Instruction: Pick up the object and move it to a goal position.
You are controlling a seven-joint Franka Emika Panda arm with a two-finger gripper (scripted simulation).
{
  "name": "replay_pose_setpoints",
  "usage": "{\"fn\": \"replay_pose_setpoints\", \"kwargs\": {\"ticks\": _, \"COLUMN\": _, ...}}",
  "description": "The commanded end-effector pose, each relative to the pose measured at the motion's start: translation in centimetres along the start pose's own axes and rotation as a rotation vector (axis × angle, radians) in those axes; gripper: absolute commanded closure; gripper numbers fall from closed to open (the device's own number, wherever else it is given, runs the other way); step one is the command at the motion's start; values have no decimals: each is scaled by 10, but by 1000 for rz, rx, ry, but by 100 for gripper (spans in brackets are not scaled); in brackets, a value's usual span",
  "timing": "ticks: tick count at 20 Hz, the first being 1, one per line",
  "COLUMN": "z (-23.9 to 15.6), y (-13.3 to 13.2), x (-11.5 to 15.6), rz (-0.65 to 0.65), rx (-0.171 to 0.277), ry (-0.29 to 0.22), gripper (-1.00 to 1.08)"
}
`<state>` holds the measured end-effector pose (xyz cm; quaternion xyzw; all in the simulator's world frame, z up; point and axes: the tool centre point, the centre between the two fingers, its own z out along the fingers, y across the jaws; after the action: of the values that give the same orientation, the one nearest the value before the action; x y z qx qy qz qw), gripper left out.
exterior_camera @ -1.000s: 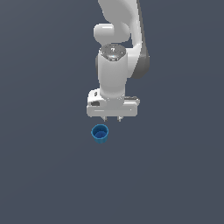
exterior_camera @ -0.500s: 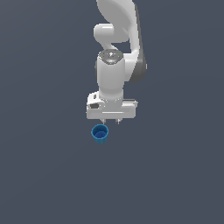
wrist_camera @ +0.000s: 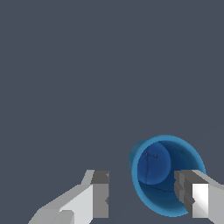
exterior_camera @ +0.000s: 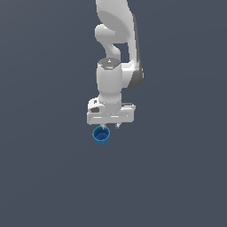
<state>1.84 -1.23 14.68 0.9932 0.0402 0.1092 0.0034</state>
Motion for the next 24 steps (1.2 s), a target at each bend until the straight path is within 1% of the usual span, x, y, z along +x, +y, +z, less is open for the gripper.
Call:
{"fn": "replay_pose_setpoints", "kwargs": {"ticks": 1, "z": 7, "y": 2, "x": -2, "rz": -12, "rx": -1, "ry": 32, "gripper": -20}}
{"fn": "replay_pose_setpoints", "kwargs": {"ticks": 13, "z": 31, "y": 8, "x": -18, "rz": -68, "rx": -5, "ry": 185, "gripper": -20}}
{"fn": "replay_pose_setpoints", "kwargs": {"ticks": 24, "z": 40, "y": 9, "x": -36, "rz": -111, "rx": -13, "ry": 321, "gripper": -20}}
